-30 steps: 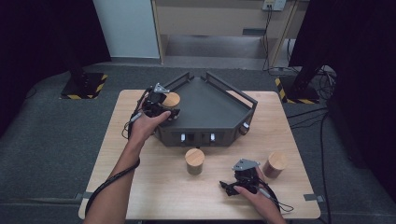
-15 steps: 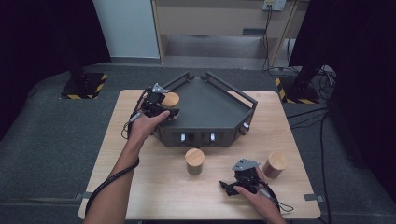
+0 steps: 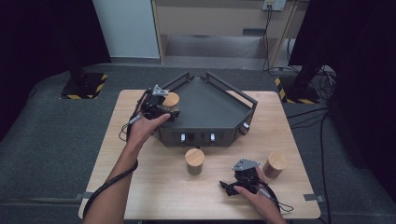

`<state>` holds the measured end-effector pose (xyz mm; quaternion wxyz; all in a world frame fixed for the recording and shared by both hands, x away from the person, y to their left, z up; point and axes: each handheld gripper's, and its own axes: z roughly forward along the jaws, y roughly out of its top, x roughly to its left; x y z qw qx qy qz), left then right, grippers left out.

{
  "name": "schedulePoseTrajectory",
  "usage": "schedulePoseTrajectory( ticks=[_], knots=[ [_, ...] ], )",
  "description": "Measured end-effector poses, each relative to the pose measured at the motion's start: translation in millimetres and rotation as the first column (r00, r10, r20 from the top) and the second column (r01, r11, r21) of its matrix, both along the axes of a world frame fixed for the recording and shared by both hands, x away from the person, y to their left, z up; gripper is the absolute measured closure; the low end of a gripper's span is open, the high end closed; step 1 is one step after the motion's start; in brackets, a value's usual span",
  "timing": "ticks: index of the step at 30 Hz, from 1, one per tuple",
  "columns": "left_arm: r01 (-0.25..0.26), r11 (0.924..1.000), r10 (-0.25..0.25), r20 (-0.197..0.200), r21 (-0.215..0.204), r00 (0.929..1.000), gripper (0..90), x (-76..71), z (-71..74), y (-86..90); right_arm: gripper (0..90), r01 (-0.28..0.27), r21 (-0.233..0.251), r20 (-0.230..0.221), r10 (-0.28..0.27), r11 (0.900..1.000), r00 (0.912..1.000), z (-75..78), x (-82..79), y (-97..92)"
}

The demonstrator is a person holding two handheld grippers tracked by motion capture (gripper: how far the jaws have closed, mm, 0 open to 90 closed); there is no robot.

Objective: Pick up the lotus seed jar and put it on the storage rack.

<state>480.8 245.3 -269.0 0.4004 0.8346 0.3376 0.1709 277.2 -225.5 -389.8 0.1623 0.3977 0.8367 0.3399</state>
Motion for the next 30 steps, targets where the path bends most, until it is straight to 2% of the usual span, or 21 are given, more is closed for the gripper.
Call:
schedulePoseTrajectory(
  ticks=[3,9,14,23,30],
  knots=[
    [-0.003,1.0000,0.003,0.010,0.002,0.9999,7.3,-6.3,1.4,1.3,1.8,0.000,0.000,0.000,0.000,1.0000,1.0000,0.0,0.0,0.0],
    [-0.018,0.9996,0.017,0.054,0.021,0.9984,6.0,-25.3,6.3,5.2,1.7,0.000,0.000,0.000,0.000,1.0000,1.0000,0.0,0.0,0.0],
    [-0.029,0.9992,0.027,0.060,0.028,0.9979,5.9,-36.8,4.1,10.6,1.8,0.000,0.000,0.000,0.000,1.0000,1.0000,0.0,0.0,0.0],
    [-0.041,0.9990,0.042,0.076,-0.015,0.9962,5.7,-60.7,-0.8,28.8,1.8,0.000,0.000,0.000,0.000,1.0000,1.0000,0.0,0.0,0.0],
    [-0.027,0.9992,0.029,0.095,-0.028,0.9950,4.6,-78.5,0.7,38.6,1.8,0.000,0.000,0.000,0.000,1.0000,1.0000,0.0,0.0,0.0]
  ],
)
